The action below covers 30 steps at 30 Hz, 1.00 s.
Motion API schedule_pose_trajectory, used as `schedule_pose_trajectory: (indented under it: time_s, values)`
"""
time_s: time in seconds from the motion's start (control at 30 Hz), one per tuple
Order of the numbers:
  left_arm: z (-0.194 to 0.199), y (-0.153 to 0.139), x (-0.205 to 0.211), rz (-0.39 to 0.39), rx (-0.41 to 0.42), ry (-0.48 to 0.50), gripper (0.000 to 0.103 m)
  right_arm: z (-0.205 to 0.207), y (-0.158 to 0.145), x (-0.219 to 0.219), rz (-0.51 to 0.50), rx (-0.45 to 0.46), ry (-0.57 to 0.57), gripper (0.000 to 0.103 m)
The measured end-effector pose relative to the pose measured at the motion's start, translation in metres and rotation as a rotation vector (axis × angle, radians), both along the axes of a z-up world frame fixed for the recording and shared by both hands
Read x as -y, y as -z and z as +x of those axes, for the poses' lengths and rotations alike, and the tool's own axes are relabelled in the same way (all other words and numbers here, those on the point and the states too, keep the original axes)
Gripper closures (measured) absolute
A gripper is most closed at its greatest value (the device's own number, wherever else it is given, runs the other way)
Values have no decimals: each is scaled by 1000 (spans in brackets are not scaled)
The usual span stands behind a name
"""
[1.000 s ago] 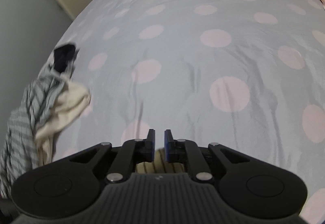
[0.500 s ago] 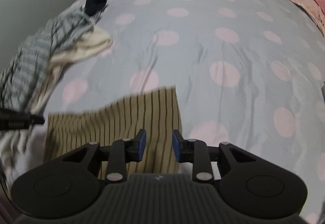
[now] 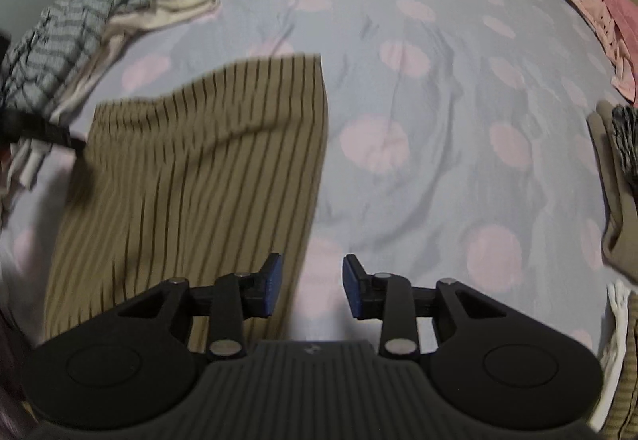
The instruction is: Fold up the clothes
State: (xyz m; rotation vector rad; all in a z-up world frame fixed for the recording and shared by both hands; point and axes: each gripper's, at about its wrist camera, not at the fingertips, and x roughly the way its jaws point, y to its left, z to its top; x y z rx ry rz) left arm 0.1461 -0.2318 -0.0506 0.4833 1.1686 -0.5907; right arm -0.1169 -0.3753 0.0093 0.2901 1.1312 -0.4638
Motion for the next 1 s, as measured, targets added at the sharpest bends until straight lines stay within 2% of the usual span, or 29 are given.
schedule_pose_trajectory:
  time_s: [0.1,0.17,0.37,0.47,0.6,0.77,0.9,1.0]
  values:
    - [-6,-9,-4,6,53,22,103,-18,8,-10,19,6,-25,65]
    - [-12,-15,-7,-22,55,51,102,-30,13,-19,32,18,-51,63]
    - [-68,-43,-28,-107,176,259,96,-66,17,-63,-35,95,-245,62]
    - [-108,-56,-44,-177,247,386,94,-84,17,-83,-65,142,-319,61]
    - [-167,-58,-67,-225,264,601,90,-104,23,-120,-152,153,-474,56]
    - [-240,-40,-97,-189,272,868,90,-125,37,-168,-276,134,-688,54]
    - [-300,-19,-119,-126,362,1138,86,-139,48,-205,-368,116,-849,54]
    - [-328,0,-134,-87,439,1310,75,-145,55,-220,-427,116,-925,44]
